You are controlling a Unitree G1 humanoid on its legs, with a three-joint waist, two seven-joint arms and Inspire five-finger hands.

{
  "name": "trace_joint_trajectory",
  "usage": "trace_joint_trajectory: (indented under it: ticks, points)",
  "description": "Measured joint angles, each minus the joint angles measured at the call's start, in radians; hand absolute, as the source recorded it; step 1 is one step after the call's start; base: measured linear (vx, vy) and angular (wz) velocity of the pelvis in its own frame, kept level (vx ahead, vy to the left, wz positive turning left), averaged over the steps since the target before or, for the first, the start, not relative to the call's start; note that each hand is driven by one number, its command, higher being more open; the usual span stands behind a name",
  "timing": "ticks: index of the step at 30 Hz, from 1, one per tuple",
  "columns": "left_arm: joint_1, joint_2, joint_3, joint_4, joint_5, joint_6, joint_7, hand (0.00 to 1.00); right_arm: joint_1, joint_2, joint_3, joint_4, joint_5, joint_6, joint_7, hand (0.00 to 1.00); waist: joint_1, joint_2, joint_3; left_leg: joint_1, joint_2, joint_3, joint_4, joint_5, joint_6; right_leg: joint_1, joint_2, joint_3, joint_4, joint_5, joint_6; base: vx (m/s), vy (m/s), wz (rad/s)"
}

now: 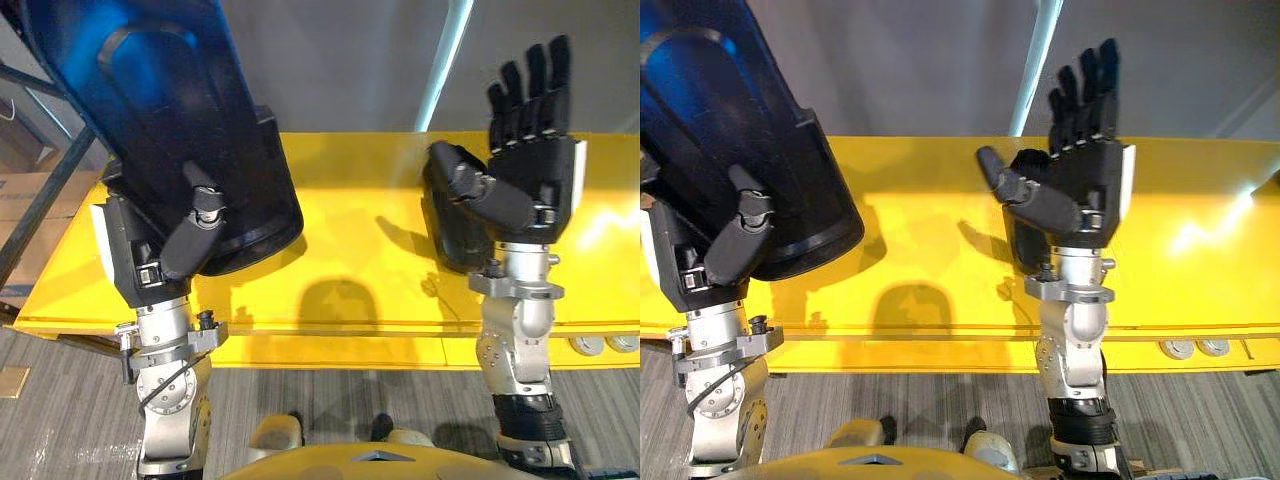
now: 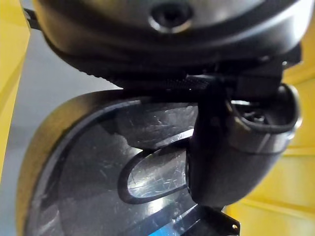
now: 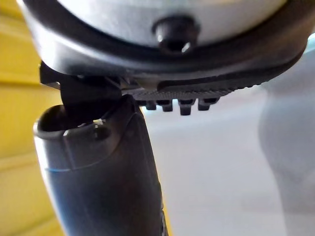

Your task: Walk over and take three plastic housings, then place them on the shelf

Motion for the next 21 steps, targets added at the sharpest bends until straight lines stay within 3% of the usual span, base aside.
trace_joint_trajectory:
  ticks: [4, 10, 14, 17, 21]
  points:
    - [-0.003, 0.023, 0.000, 0.001, 0.003, 0.100, -0.065, 0.00, 0.072, 0.000, -0.006, -0.090, -0.002, 0.038, 0.020, 1.00, -0.023, -0.002, -0.017, 0.040, -0.007, 0.040, -0.039, 0.005, 0.007, 0.022, -0.004, 0.025, -0.036, 0.014, 0.005, 0.04, 0.043, -0.25]
    - [-0.015, 0.107, -0.008, 0.075, -0.078, 0.311, -0.248, 0.00, 0.141, 0.002, -0.024, -0.106, 0.000, 0.076, 0.062, 1.00, -0.050, -0.002, -0.029, 0.072, -0.014, 0.082, -0.070, 0.011, 0.016, 0.025, -0.009, 0.057, -0.049, 0.025, 0.014, -0.01, 0.024, -0.19]
    - [-0.016, 0.114, -0.005, 0.208, -0.111, 0.448, -0.259, 0.00, 0.150, 0.002, -0.037, -0.106, 0.000, 0.094, 0.084, 1.00, -0.073, 0.001, -0.039, 0.074, -0.013, 0.097, -0.079, 0.019, 0.016, 0.021, -0.006, 0.070, -0.061, 0.038, 0.013, -0.05, -0.008, -0.11]
    - [-0.017, 0.114, -0.005, 0.257, -0.108, 0.500, -0.240, 0.00, 0.150, 0.002, -0.036, -0.106, 0.001, 0.094, 0.084, 1.00, -0.074, 0.002, -0.039, 0.071, -0.012, 0.112, -0.077, 0.022, 0.017, 0.012, -0.005, 0.083, -0.062, 0.049, 0.012, -0.06, -0.004, -0.13]
    - [-0.040, 0.113, -0.005, 0.280, -0.122, 0.514, -0.212, 0.00, 0.150, 0.002, -0.032, -0.104, 0.022, 0.095, 0.087, 1.00, -0.072, 0.002, -0.041, 0.069, -0.013, 0.120, -0.067, 0.023, 0.018, 0.013, -0.006, 0.088, -0.064, 0.060, 0.013, -0.08, 0.006, -0.06]
